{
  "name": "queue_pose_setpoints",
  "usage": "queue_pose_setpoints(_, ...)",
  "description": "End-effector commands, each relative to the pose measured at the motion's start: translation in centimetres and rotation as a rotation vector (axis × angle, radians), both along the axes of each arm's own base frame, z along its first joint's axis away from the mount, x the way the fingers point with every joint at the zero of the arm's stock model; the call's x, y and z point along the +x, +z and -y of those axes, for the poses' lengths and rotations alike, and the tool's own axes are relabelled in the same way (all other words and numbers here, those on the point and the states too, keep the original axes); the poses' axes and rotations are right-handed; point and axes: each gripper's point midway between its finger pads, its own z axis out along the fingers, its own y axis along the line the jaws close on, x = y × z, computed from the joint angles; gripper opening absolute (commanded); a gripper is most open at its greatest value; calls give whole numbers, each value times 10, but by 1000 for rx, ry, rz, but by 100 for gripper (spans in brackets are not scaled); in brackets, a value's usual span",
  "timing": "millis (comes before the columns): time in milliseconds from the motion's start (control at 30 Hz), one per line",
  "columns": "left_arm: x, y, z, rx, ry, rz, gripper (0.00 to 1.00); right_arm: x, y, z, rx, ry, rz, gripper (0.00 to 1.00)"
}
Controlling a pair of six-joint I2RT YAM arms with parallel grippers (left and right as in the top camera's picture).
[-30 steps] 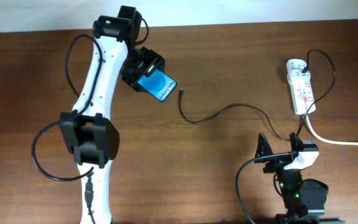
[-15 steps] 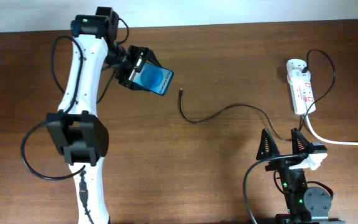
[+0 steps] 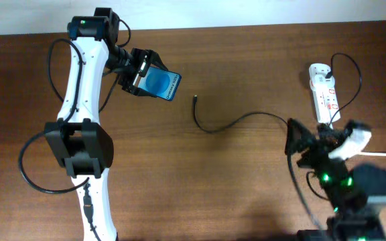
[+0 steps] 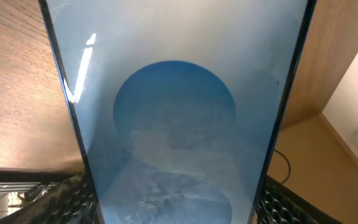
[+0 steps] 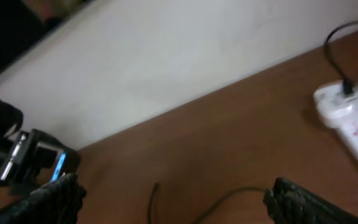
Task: Plug charger to phone and switch on socket
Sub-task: 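Move the right gripper forward toward the phone held by the left gripper, then grasp the phone with the right gripper and open the left gripper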
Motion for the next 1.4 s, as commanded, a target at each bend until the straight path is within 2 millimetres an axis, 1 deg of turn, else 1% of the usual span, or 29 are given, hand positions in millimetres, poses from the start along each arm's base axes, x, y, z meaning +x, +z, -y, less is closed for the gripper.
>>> queue_pose_setpoints(0, 4, 9, 3, -37, 9, 13, 0, 14, 19, -15, 30, 98, -96, 98)
queue_pose_setpoints(67, 4, 9, 2, -37, 10, 13, 0, 20, 18, -17, 36, 113, -177, 98)
queue_pose_setpoints(100, 4, 9, 2, -37, 11, 13, 0, 25, 18, -23, 11, 165, -236, 98)
queue_pose_setpoints(233, 4, 9, 3, -39, 11, 11, 0, 31, 21, -35, 36, 244, -304, 98)
queue_pose_setpoints(300, 3, 12, 6, -63, 10, 10, 0, 30, 21, -48, 75, 322, -324, 98)
queue_pose_setpoints(333, 3, 14, 8, -84, 9, 5, 0, 32, 18, -49, 80, 329, -335, 98)
queue_pose_setpoints(367, 2, 17, 10, -103, 8, 4, 0, 36, 13, -45, 72, 305, -350, 98)
queue_pose_setpoints(467, 2, 22, 15, -146, 6, 0, 0, 47, 7, -46, 218, 257, -415, 98)
queue_pose_setpoints(533, 1, 22, 16, -145, 18, -14, 0, 55, 2, -48, 251, 254, -436, 98)
queue_pose_setpoints(667, -2, 20, 25, -129, 8, -26, 0, 66, -20, -50, 312, 248, -524, 98)
queue_pose_setpoints(700, -4, 17, 27, -109, 1, -27, 0, 68, -25, -52, 326, 256, -546, 99)
queue_pose_setpoints(733, -5, 14, 29, -78, 1, -34, 0, 70, -31, -53, 334, 259, -568, 97)
queue_pose_setpoints(800, -9, 5, 33, -6, -2, -45, 0, 74, -44, -57, 348, 273, -611, 96)
queue_pose_setpoints(900, -15, -3, 49, 68, -37, -34, 0, 78, -56, -60, 366, 288, -655, 96)
queue_pose_setpoints(933, -18, -5, 57, 94, -43, -38, 0, 80, -59, -62, 376, 300, -663, 96)
queue_pose_setpoints(967, -20, -7, 63, 114, -43, -41, 0, 84, -61, -63, 376, 303, -661, 92)
queue_pose_setpoints(1033, -25, -11, 71, 153, -36, -54, 0, 89, -66, -61, 366, 297, -660, 77)
queue_pose_setpoints(1067, -27, -12, 75, 170, -33, -61, 0, 93, -68, -60, 341, 309, -645, 75)
queue_pose_setpoints(1133, -33, -13, 90, 183, -46, -60, 0, 95, -72, -61, 320, 328, -645, 75)
queue_pose_setpoints(1200, -35, -13, 102, 178, -63, -42, 0, 96, -75, -69, 312, 353, -649, 72)
queue_pose_setpoints(1267, -38, -13, 113, 175, -64, -43, 0, 98, -77, -81, 287, 389, -639, 68)
queue_pose_setpoints(1367, -43, -12, 123, 170, -42, -69, 0, 104, -74, -112, 242, 467, -594, 64)
